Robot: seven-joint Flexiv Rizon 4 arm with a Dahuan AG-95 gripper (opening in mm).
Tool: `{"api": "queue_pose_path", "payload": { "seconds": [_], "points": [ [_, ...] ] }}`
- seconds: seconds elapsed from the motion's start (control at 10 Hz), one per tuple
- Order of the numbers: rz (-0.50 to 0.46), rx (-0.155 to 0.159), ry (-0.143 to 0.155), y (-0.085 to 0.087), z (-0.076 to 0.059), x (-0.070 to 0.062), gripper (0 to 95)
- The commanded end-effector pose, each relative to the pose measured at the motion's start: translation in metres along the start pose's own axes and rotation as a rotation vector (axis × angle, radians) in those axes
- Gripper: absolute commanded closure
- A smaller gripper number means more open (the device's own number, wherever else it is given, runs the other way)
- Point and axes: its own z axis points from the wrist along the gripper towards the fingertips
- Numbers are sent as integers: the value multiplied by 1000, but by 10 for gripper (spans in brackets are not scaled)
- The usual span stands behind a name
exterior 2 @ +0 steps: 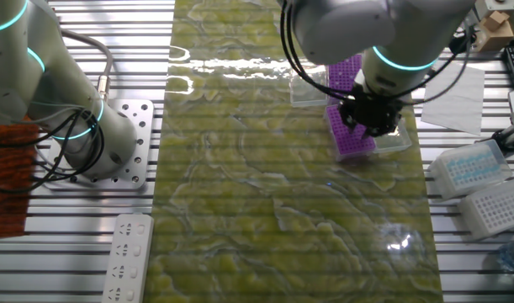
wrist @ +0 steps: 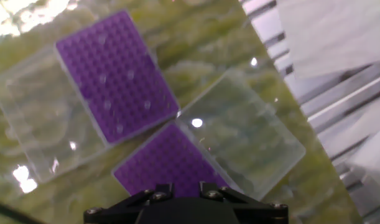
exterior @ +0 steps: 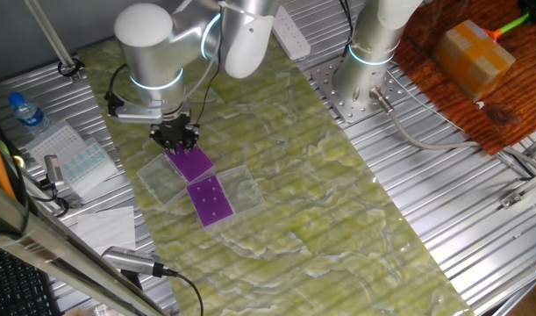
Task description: Transfer all small pipette tips from one holder to another
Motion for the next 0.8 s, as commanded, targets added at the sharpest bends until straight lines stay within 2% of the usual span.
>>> {"api": "queue_pose_path", "payload": {
  "seconds": [0.1, 0.3, 0.4, 0.5, 0.8],
  "points": [
    [-2, -2, -8, -1, 4, -1, 760],
    [-2, -2, -8, -1, 4, -1, 760],
    [0, 2, -13, -3, 9, -1, 760],
    [1, 1, -17, -4, 10, -1, 950],
    [18, -2, -15, -4, 10, -2, 950]
  ]
}}
